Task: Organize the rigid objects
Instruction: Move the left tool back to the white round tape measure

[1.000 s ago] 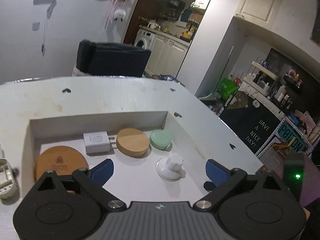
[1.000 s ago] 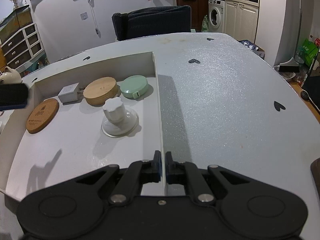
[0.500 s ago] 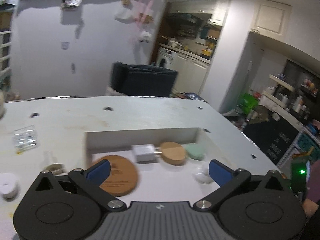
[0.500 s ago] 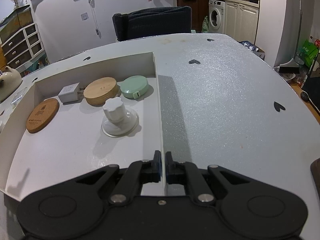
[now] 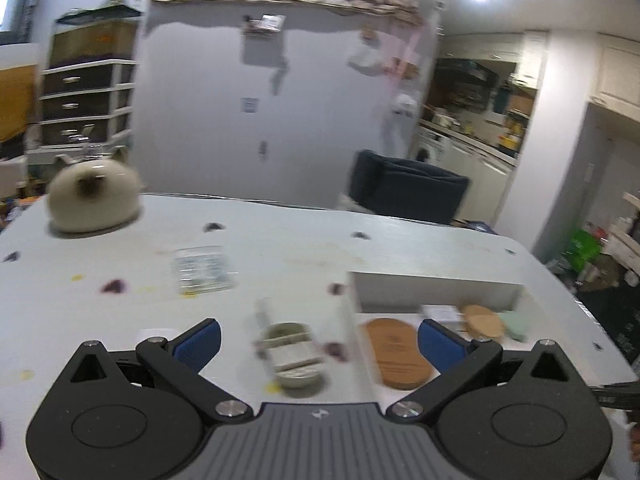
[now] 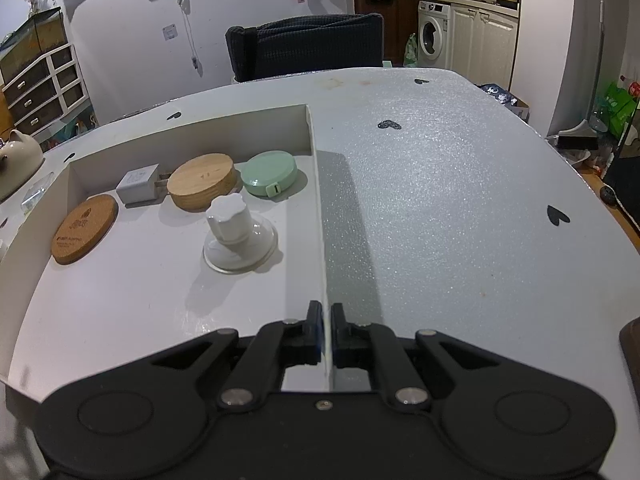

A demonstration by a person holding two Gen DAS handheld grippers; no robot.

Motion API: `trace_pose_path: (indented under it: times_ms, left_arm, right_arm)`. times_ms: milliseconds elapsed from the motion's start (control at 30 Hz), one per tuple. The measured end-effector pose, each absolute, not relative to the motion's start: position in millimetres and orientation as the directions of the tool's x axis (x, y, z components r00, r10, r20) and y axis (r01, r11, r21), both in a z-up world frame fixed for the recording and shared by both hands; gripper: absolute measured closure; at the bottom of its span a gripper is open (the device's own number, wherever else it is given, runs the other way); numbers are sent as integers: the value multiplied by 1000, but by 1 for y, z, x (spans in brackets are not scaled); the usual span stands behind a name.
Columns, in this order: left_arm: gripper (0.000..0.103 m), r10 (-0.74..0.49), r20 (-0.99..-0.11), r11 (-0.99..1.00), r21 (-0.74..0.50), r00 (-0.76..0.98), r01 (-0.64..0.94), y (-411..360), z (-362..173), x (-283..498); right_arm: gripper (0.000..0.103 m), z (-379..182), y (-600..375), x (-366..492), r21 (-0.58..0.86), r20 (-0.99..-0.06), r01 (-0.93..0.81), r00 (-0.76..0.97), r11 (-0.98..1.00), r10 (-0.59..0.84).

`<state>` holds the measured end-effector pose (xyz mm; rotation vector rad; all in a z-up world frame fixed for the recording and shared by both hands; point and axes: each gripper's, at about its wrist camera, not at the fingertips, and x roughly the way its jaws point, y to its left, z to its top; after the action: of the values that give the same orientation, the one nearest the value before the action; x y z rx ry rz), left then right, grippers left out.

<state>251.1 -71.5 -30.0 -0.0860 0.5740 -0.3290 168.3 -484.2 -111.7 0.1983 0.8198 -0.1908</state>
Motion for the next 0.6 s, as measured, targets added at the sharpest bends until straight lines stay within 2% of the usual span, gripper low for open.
trace_pose_path:
  times_ms: [133, 400, 600]
  left_arm:
    - [0, -258, -517, 966, -135, 816, 220, -46, -41, 255]
    - [0, -130, -577, 991, -92, 806, 94, -11, -73, 259]
    - [0, -132, -615, 991, -99, 777, 90, -3, -93, 275]
  right_arm:
    - [97, -112, -484, 168, 101, -739, 243, 667, 965, -91]
    - [97, -112, -484, 168, 99, -739, 243, 667, 965, -92]
    - [96, -112, -484, 168, 99, -739, 243, 667, 965, -93]
